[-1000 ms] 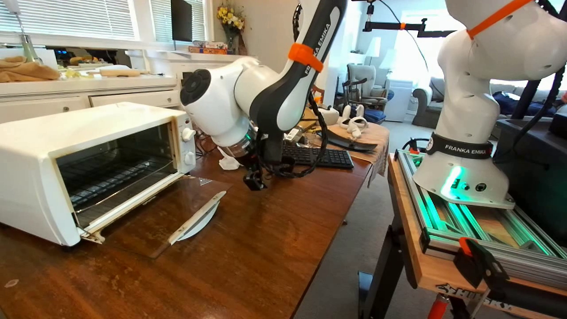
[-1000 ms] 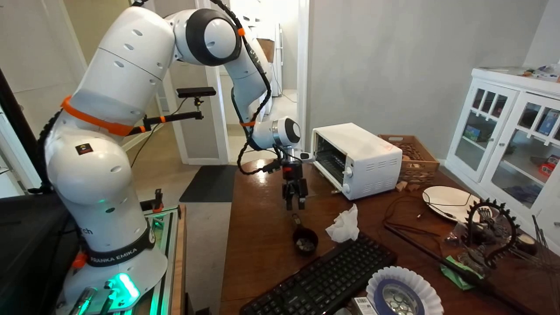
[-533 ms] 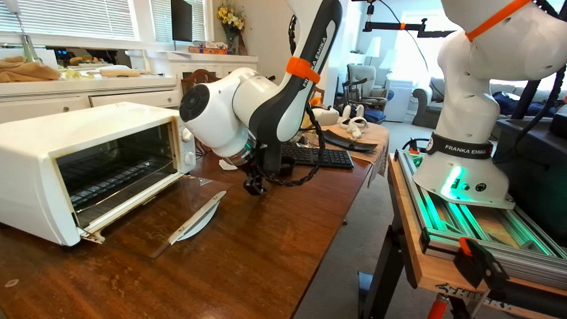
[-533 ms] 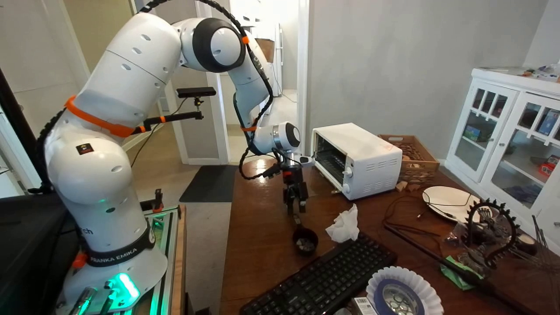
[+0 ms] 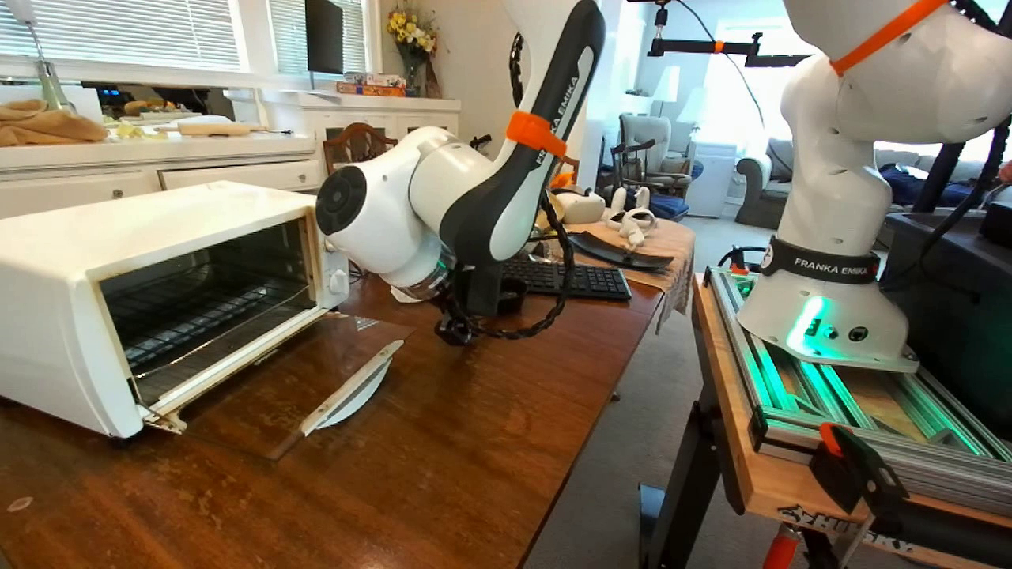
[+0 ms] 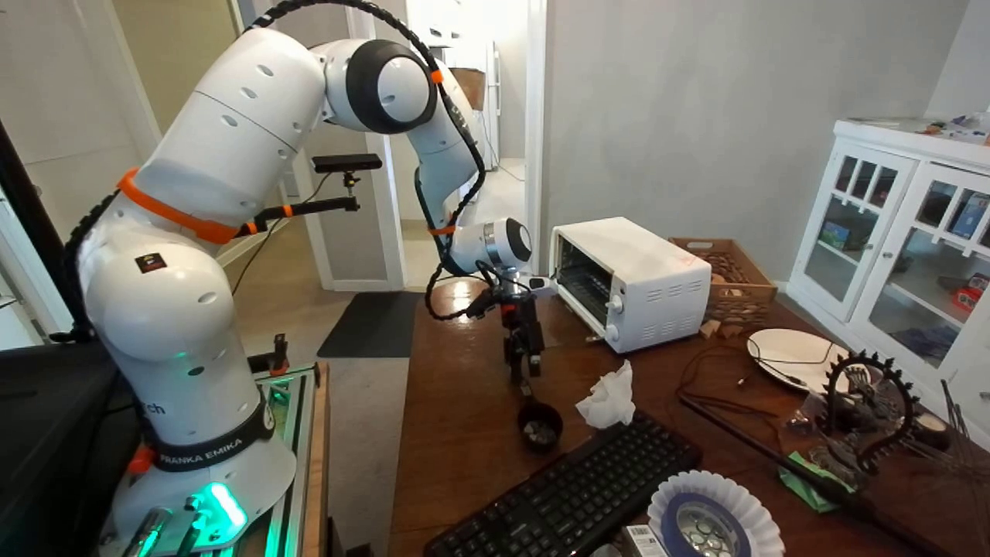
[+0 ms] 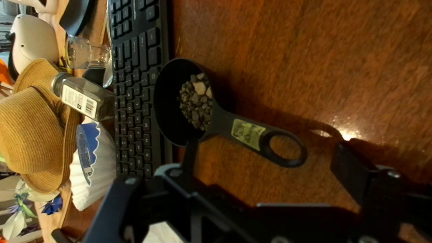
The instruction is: Put the black pot inside the oven
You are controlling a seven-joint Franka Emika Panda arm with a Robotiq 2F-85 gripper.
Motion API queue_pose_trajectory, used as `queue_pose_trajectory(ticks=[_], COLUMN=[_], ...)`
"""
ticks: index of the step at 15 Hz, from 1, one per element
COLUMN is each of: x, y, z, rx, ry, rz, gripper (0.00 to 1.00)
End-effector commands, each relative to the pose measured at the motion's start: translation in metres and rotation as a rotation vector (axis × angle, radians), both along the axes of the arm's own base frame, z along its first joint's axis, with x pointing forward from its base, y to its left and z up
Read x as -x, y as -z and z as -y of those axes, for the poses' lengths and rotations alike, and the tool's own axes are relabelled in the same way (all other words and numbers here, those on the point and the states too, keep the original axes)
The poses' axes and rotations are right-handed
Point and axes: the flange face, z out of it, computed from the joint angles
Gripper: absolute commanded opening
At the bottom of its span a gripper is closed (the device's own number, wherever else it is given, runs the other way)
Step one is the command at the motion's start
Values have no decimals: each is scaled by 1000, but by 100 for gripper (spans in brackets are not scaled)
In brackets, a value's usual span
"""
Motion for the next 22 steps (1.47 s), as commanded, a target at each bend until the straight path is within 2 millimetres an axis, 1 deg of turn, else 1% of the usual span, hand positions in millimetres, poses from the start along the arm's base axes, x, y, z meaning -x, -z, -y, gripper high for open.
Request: queue_pose_trajectory(ticks=[1,13,16,20,21,22], x=[-1,-2,-2,2,3,4], y=[2,3,3,-5,-6,-7], z=[4,32,35,32,31,31], rx=[53,105,116,140,144,150], ry=[27,116,125,124,124,125], rz=[23,17,16,22,22,23], gripper=[100,100,100,100,95,79])
